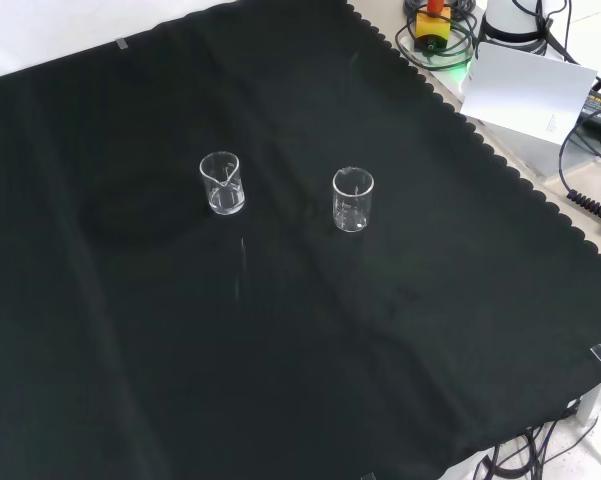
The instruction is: Pick up the beaker on the right.
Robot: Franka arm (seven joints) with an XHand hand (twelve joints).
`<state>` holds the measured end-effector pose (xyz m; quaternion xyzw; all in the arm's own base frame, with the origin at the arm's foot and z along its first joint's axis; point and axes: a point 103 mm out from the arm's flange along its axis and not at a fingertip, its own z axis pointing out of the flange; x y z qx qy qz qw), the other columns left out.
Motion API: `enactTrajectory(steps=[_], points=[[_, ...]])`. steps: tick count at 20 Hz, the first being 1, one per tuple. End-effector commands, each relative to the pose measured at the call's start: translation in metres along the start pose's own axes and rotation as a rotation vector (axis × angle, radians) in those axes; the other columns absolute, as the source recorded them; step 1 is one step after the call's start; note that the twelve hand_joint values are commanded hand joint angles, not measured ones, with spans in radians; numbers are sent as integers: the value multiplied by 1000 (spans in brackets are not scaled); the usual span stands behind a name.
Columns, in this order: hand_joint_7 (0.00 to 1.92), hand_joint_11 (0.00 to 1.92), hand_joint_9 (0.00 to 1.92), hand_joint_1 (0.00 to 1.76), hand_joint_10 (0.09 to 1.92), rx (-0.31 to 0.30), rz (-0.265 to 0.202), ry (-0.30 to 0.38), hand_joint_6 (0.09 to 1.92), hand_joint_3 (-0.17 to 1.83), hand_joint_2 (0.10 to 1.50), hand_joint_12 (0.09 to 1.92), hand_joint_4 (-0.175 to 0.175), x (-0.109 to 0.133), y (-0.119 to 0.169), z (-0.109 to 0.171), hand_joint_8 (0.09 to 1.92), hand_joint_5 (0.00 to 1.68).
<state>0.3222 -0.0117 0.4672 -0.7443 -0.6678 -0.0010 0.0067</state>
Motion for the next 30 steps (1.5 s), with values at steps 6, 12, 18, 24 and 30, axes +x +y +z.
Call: enactTrajectory(steps=[6,12,18,24,30], points=[[213,74,351,420,695,61,9,53,87,272,1020,1416,-24,-46,60,63,631,359],[219,99,374,483,680,63,-11,102,87,297,960,1412,-24,-68,117,94,647,365],[211,131,392,563,676,86,-65,151,87,318,894,1412,-23,-70,166,134,652,373],[196,134,385,651,672,138,-115,153,87,376,795,1415,-21,-54,192,172,655,364],[220,145,407,730,677,184,-112,226,87,475,706,1414,-24,-46,205,207,663,362]])
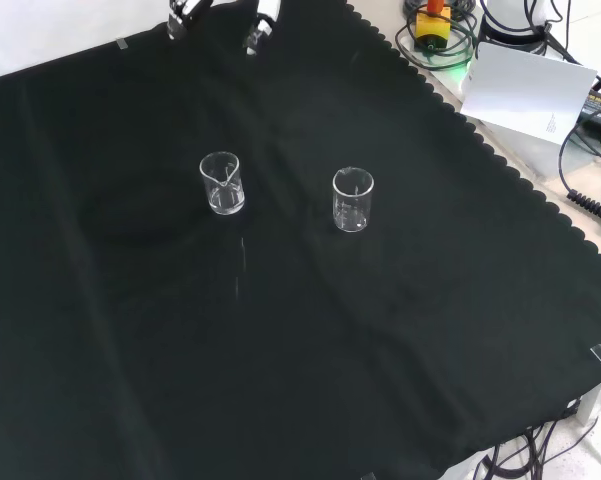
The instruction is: Pick up the beaker on the right.
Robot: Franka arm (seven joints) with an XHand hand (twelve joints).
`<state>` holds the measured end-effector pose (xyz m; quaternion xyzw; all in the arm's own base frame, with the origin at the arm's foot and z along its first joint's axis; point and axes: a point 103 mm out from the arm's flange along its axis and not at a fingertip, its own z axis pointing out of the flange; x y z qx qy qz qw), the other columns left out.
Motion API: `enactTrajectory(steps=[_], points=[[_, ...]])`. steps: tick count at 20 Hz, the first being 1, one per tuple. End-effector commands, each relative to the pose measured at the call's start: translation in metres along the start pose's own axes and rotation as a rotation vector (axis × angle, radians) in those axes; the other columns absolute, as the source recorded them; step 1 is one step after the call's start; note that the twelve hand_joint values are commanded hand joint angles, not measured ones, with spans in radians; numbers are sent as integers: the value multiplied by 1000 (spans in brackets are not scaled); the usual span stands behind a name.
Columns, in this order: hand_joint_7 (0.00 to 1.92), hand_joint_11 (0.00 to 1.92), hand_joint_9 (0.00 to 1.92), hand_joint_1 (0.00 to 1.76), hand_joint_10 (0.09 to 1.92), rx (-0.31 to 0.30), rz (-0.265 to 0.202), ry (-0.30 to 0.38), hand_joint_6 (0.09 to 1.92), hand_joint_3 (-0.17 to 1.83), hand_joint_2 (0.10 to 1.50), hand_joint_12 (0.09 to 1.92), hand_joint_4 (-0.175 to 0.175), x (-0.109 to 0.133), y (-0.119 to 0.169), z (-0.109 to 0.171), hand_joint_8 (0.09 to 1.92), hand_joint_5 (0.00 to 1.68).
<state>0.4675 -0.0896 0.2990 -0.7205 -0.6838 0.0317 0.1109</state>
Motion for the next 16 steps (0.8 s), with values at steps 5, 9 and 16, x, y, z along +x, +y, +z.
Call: enactTrajectory(steps=[5,9,16], points=[[234,154,425,775,671,0,-109,156,87,535,667,1410,-32,13,73,53,670,365],[231,155,418,741,665,21,-130,164,87,548,648,1410,-35,14,81,70,669,372],[216,140,395,734,660,-4,-181,242,87,548,632,1409,-36,4,89,94,665,374]])
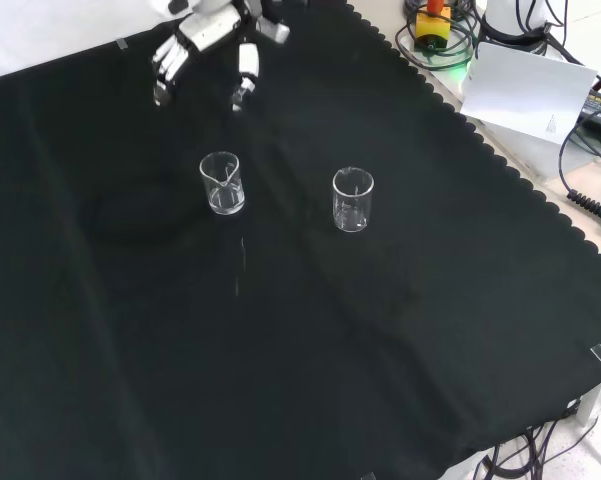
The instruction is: Pick up the beaker on the right.
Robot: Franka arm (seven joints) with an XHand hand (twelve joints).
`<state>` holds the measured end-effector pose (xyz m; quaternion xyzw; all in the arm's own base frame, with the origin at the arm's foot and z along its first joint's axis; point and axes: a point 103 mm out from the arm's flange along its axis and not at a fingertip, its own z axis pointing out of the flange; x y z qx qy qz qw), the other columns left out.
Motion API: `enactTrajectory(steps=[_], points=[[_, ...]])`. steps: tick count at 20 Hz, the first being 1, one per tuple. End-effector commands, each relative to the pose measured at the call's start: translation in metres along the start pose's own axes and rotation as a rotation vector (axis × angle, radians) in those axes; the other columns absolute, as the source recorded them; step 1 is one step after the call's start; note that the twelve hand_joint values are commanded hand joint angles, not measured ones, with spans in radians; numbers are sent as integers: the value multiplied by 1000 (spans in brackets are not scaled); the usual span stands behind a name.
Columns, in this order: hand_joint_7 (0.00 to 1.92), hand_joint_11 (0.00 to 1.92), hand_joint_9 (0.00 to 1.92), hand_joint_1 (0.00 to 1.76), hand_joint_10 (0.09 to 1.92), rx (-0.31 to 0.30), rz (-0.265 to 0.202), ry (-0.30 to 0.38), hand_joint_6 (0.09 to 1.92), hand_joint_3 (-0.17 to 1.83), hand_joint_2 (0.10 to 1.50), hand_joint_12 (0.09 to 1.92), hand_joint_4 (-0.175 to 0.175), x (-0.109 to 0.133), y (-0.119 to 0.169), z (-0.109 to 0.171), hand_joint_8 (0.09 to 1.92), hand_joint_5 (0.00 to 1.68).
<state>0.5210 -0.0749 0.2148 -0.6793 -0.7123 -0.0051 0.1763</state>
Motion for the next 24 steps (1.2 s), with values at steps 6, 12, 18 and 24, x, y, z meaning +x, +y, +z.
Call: enactTrajectory(steps=[6,12,18,24], points=[[221,138,406,740,666,-41,-138,171,87,549,624,1412,-36,-18,27,44,669,374],[221,114,389,736,658,-26,-180,218,87,540,595,1413,-32,-23,35,64,668,373],[214,77,357,765,645,-35,-244,274,87,538,576,1421,-29,-34,43,80,662,376],[219,54,356,772,644,-28,-305,328,87,542,562,1429,-26,-39,47,100,658,383]])
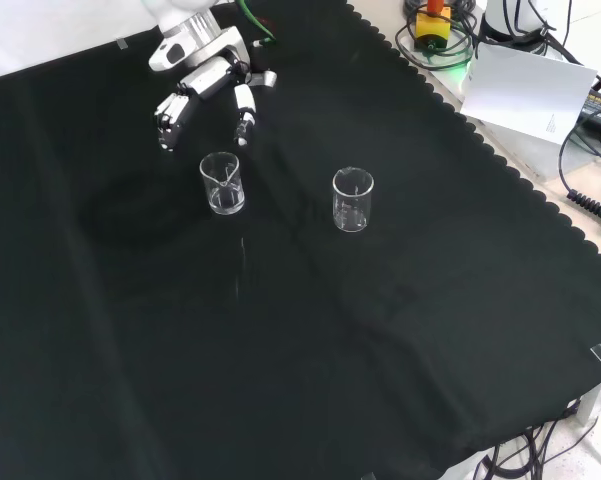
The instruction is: Pick up the beaker on the right.
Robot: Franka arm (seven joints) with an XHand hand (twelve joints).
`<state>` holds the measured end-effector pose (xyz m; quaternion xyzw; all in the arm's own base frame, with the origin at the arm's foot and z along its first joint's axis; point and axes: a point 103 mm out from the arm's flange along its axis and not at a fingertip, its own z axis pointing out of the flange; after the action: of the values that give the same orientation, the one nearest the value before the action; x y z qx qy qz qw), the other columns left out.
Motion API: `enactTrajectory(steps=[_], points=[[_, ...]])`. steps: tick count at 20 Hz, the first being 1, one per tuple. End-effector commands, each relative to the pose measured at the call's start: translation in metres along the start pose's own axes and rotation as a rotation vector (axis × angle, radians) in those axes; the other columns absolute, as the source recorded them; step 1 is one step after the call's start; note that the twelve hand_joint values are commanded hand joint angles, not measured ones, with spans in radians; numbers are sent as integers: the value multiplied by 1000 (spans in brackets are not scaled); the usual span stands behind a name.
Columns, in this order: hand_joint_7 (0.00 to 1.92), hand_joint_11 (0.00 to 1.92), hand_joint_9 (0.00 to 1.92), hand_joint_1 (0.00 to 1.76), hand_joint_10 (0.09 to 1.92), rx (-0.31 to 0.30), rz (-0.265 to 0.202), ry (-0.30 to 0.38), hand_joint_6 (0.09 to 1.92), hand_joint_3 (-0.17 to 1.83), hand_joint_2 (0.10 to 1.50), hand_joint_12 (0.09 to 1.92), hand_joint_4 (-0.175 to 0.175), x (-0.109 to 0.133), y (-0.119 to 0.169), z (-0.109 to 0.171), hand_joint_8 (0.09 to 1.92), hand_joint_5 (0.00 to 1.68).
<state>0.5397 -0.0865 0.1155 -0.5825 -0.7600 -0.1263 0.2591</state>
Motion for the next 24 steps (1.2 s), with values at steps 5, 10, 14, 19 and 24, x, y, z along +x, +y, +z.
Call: enactTrajectory(steps=[5,10,14,19,24], points=[[220,35,357,796,640,0,-95,100,87,560,563,1436,-24,-11,8,30,650,396],[216,2,344,789,629,14,-105,118,87,583,547,1439,-22,-13,11,43,636,403],[212,0,339,789,625,1,-111,123,87,587,538,1436,-20,-13,13,50,631,400],[219,0,336,821,622,1,-109,143,87,590,526,1423,-17,-15,15,59,630,417],[223,0,339,847,621,-9,-108,174,87,593,523,1416,-17,-17,17,65,628,419]])
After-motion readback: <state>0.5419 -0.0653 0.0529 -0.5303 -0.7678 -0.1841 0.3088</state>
